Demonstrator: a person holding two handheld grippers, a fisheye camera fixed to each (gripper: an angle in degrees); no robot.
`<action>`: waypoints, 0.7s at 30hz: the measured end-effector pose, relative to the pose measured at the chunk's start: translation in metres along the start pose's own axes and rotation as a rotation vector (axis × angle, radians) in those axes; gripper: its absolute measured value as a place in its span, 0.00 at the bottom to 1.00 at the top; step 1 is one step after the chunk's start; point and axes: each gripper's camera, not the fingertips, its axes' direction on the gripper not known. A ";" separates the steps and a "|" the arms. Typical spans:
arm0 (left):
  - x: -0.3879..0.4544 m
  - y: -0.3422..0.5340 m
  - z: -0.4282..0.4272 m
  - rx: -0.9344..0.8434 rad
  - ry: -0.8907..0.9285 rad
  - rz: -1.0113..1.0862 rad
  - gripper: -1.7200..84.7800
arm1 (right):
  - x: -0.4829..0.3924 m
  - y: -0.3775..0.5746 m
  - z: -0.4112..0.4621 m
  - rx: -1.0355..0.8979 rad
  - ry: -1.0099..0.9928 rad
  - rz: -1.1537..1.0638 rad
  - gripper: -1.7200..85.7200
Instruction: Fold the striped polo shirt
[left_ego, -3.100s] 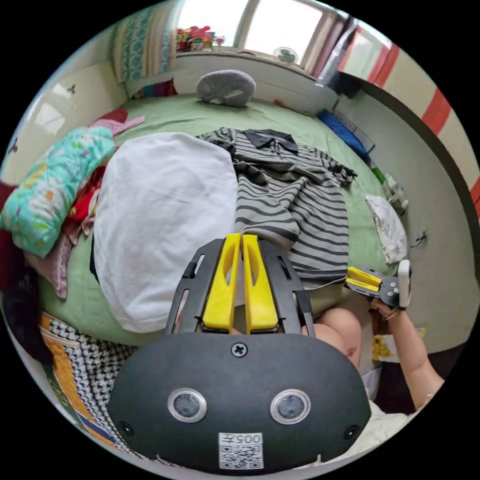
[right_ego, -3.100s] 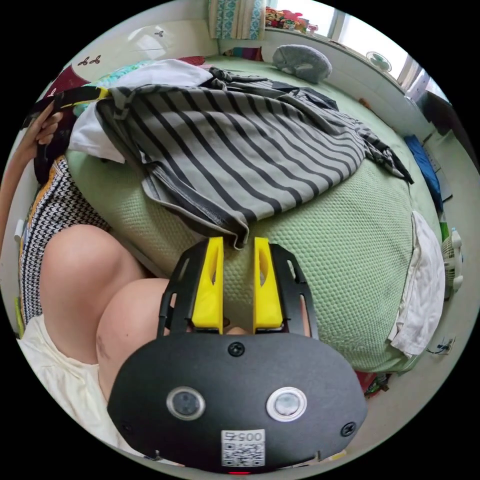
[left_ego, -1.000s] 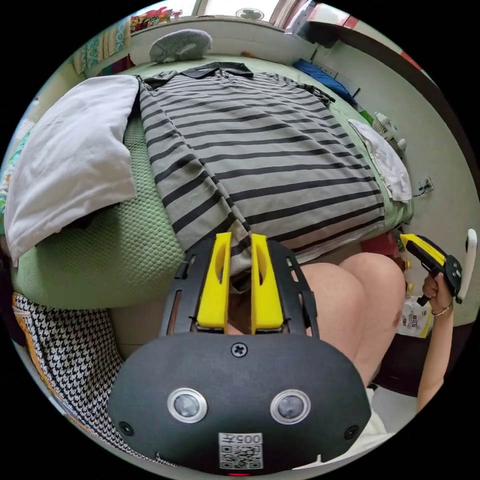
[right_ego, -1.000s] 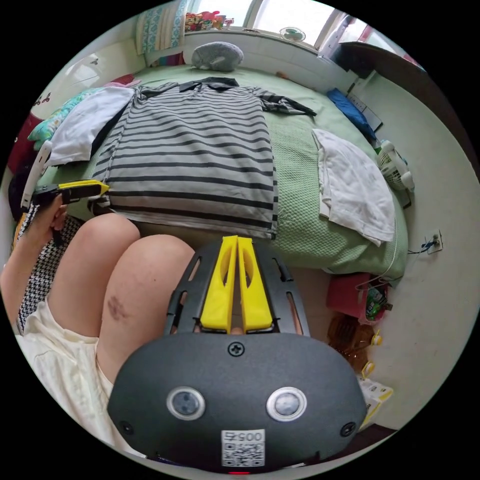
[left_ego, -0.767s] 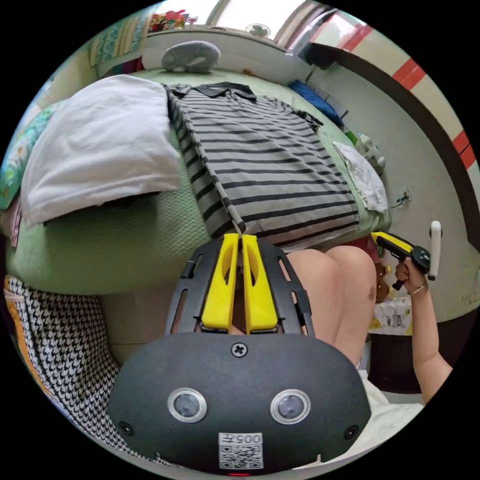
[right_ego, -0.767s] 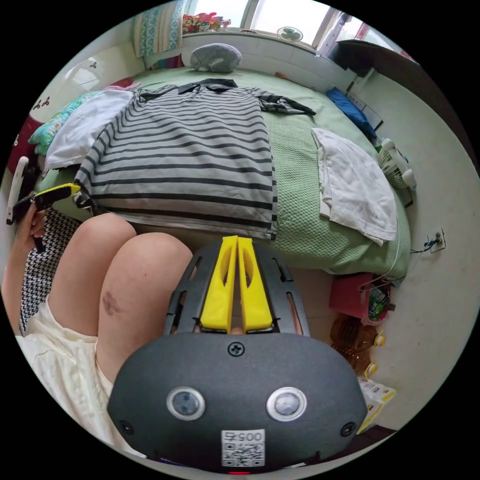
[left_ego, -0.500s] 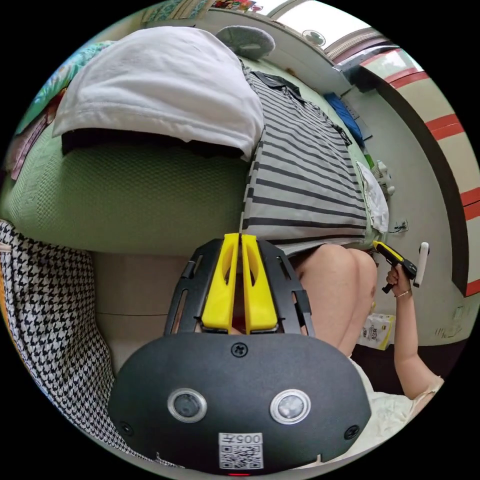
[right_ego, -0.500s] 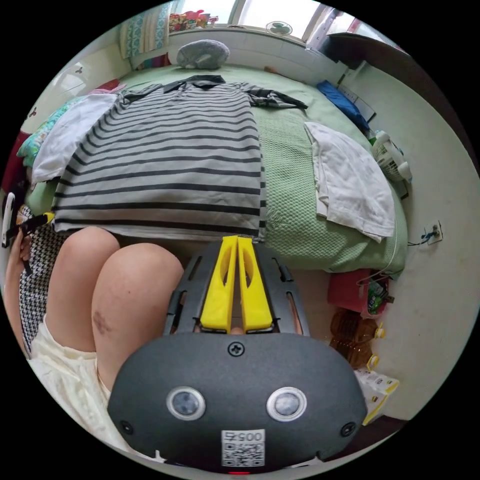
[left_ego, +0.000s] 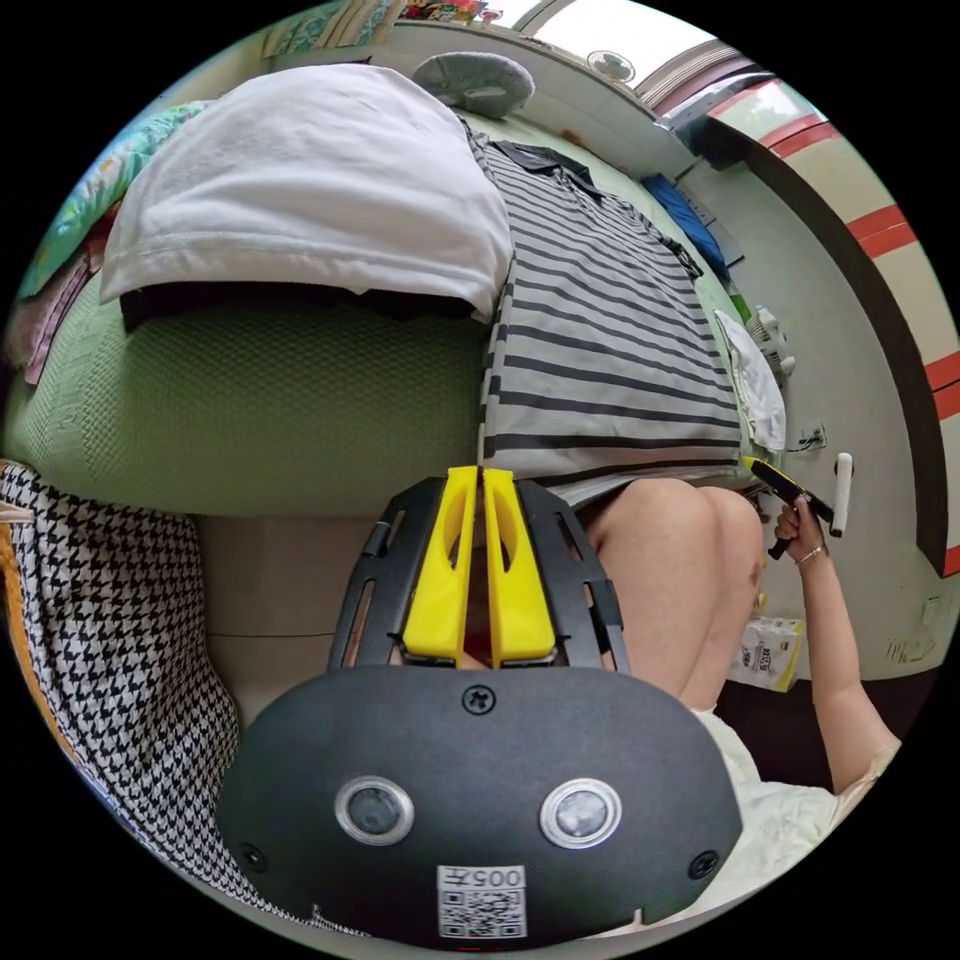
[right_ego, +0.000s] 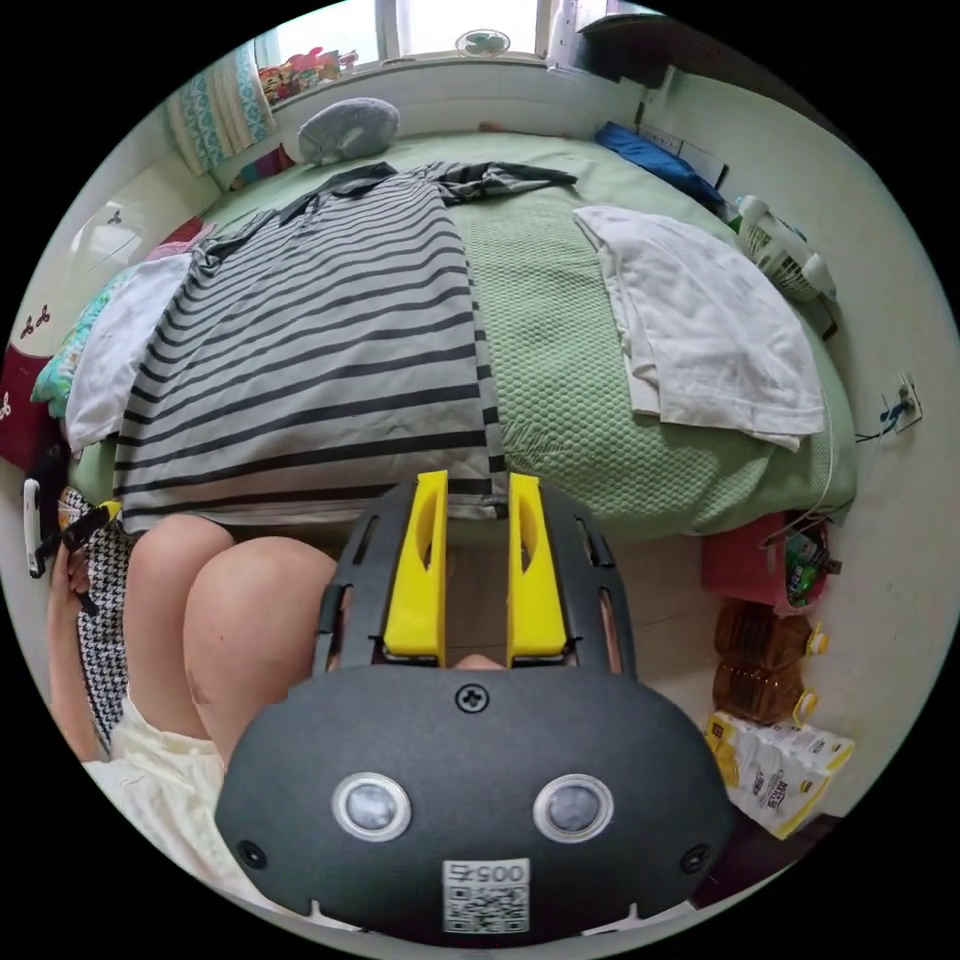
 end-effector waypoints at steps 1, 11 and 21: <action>0.000 0.000 -0.001 0.001 -0.003 0.004 0.03 | 0.002 -0.005 0.008 -0.016 -0.009 0.011 0.10; 0.005 -0.006 -0.003 -0.006 -0.021 -0.006 0.04 | 0.020 -0.022 0.052 -0.049 0.040 -0.017 0.07; 0.020 -0.019 -0.007 -0.016 -0.001 0.006 0.04 | 0.046 -0.035 0.056 -0.042 -0.059 -0.018 0.00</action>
